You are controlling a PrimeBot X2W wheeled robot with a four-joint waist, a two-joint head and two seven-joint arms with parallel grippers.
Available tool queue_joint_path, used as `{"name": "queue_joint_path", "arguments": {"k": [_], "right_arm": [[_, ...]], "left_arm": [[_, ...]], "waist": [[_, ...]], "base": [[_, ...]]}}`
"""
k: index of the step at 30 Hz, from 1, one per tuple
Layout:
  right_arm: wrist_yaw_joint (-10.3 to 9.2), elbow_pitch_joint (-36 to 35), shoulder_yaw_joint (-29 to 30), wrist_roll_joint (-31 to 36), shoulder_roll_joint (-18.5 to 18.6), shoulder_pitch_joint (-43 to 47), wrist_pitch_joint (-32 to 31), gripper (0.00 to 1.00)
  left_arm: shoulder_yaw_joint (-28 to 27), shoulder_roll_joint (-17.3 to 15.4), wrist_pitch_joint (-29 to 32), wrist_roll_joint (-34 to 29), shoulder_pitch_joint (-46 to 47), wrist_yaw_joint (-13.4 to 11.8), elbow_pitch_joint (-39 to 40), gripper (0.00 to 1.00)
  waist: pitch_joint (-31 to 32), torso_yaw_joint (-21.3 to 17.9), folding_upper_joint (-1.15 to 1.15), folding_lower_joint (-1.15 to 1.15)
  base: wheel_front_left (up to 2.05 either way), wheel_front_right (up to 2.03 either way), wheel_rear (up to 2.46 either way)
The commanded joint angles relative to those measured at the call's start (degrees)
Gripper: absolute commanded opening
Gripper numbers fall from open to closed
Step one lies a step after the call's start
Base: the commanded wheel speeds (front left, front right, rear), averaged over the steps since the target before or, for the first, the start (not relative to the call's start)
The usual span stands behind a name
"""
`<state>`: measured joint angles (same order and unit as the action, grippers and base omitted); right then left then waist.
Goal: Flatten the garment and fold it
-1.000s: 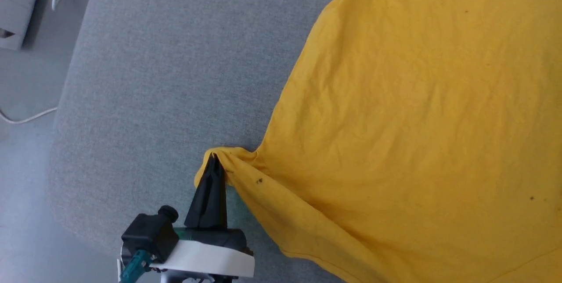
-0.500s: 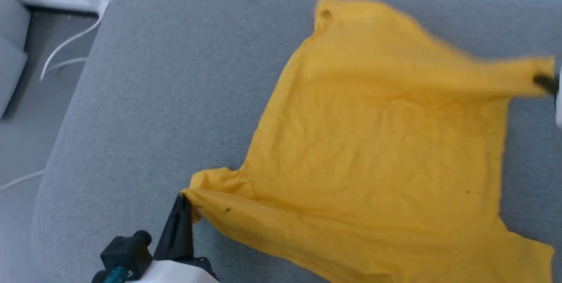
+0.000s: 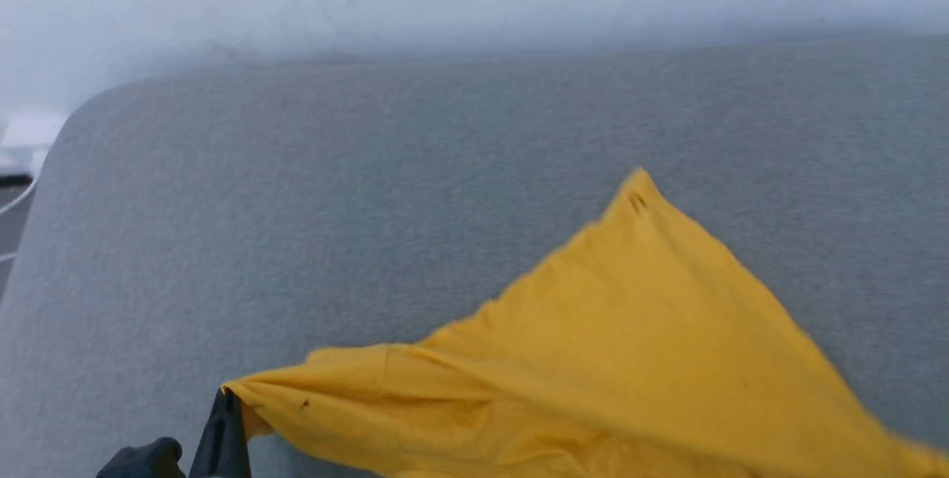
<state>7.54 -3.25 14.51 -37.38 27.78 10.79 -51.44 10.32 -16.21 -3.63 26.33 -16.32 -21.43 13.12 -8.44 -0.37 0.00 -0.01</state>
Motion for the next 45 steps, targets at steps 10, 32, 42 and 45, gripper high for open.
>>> {"name": "queue_joint_path", "arguments": {"k": [10, 32, 42, 45], "right_arm": [[-0.05, -2.1, 7.1, 5.5, -18.9, 13.4, 3.3, 1.0], [-0.05, 23.2, -17.8, 5.6, -9.4, -32.5, 18.0, 1.0], [-0.05, 32.2, -29.7, -2.6, -9.0, -38.8, 3.4, 1.0], [-0.05, 34.4, -31.9, -3.8, -8.9, -38.2, -1.1, 0.43]], "left_arm": [[0.1, -1.1, 1.8, 1.0, -0.5, -0.3, 0.4, 0.0], [5.1, -0.2, 2.4, -1.6, 9.6, 1.6, 2.1, 0.0], [6.0, 0.8, 1.5, -1.3, 11.7, 2.2, 0.2, 0.0], [6.2, 0.9, 1.3, -1.2, 11.9, 2.3, -0.2, 0.0]], "waist": [[3.2, -4.7, 0.0, 0.01], [-5.6, 1.2, 0.0, 0.01], [-6.9, 2.7, 0.0, 0.01], [-7.1, 2.7, 0.0, 0.01]], "base": [[0.0, 0.0, 0.0], [0.0, 0.0, 0.0], [0.0, 0.0, 0.0], [0.0, 0.0, 0.0]]}}
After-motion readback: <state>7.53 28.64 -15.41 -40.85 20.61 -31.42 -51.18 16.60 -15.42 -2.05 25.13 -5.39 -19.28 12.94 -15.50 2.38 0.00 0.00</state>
